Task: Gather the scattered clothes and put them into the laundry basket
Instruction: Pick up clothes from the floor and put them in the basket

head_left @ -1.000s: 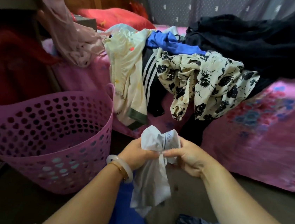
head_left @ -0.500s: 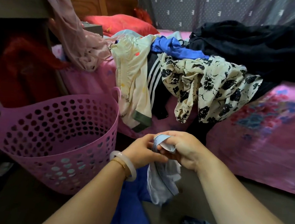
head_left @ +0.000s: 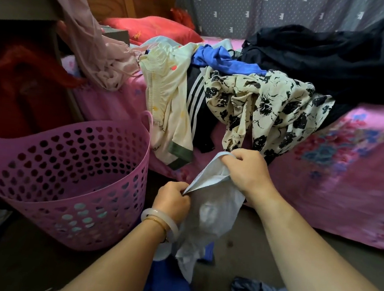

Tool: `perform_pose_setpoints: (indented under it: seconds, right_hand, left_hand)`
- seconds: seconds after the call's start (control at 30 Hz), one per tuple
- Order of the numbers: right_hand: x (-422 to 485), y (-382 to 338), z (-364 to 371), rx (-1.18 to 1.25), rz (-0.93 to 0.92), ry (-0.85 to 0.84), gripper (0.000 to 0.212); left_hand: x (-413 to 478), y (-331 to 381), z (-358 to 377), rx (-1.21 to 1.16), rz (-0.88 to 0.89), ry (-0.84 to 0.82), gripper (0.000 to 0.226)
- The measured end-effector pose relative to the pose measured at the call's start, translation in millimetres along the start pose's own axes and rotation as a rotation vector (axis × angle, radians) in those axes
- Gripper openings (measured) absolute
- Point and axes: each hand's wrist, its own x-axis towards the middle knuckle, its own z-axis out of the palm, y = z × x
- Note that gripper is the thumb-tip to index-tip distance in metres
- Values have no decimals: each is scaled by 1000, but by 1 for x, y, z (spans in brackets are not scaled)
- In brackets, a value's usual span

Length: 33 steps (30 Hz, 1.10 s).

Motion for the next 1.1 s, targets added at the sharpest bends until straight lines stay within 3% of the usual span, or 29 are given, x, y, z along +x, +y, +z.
perform_pose_setpoints:
  seconds: [0.1, 0.2, 0.27, 0.37, 0.43, 0.53, 0.67, 0.73, 0.77, 0.83, 0.97, 1.1]
  right_hand:
    - [2, 5, -1, 62, 84, -20, 19]
    - [2, 13, -1, 55, 144, -103, 26]
    - [1, 19, -4, 23, 182, -161, 12]
    - [-4, 27, -10, -131, 178, -462, 49]
    - [-9, 29, -10, -337, 102, -552, 47]
    - [-8, 29, -6, -426, 8, -355, 11]
    - [-4, 22, -7, -32, 18, -369, 28]
    - [-4, 14, -10, 80, -5, -392, 16]
    - [-1, 13, -11, 68, -45, -385, 8]
    - [2, 16, -12, -60, -89, -356, 23]
    - [1, 30, -7, -452, -56, -328, 21]
    - [-2, 38, 1, -272, -39, -212, 25]
  left_hand:
    - [0, -3, -5, 4, -14, 46, 28]
    - [4, -3, -10, -49, 2, 81, 23]
    - [5, -2, -14, -28, 18, 86, 22]
    - [5, -2, -20, 92, 59, 101, 32]
    - [5, -2, -22, 173, 70, 93, 29]
    - [4, -1, -22, 329, 51, 68, 27]
    - [-3, 0, -20, 495, 3, -23, 19]
    - [-5, -4, -19, 495, -25, -26, 22]
    - [-5, -8, -19, 474, -34, -6, 21]
    - [-3, -12, -19, 422, -41, 53, 23]
    - [2, -9, -22, 344, -8, 119, 32]
    - [4, 1, -22, 254, 56, 37, 29]
